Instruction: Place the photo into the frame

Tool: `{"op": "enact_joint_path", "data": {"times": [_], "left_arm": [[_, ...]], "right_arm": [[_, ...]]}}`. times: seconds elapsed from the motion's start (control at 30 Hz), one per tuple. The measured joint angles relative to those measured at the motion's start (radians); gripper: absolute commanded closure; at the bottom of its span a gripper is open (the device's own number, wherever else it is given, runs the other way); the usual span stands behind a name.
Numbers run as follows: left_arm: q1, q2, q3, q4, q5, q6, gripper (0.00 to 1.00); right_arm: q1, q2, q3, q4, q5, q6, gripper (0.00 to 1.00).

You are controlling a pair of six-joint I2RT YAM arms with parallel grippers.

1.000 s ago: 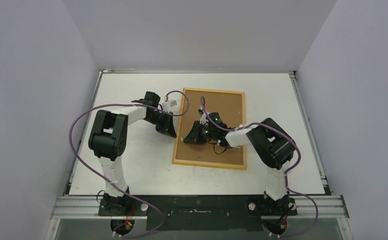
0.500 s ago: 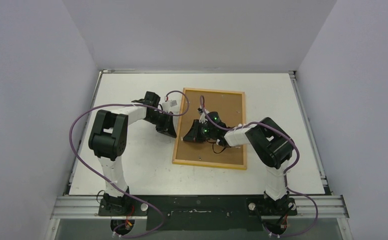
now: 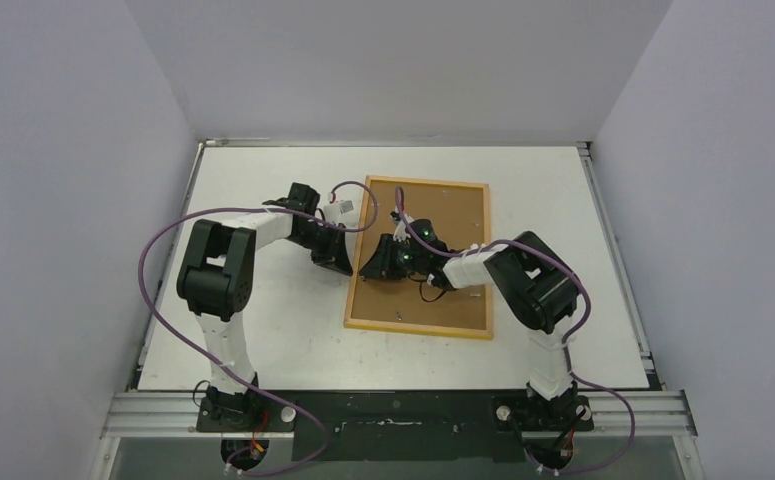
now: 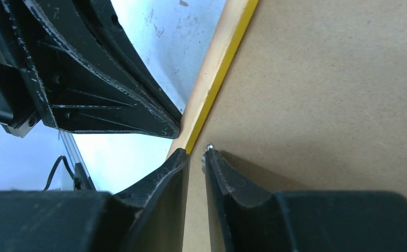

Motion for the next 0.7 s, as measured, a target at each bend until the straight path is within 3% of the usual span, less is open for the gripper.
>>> {"op": "enact_joint_path", "data": {"times": [0.7], "left_arm": [[0.0, 0.0, 0.0, 0.0, 0.001, 0.0, 0.98]], "right_arm": [[0.013, -0.001, -0.03, 0.057, 0.027, 0.048, 0.81]]}}
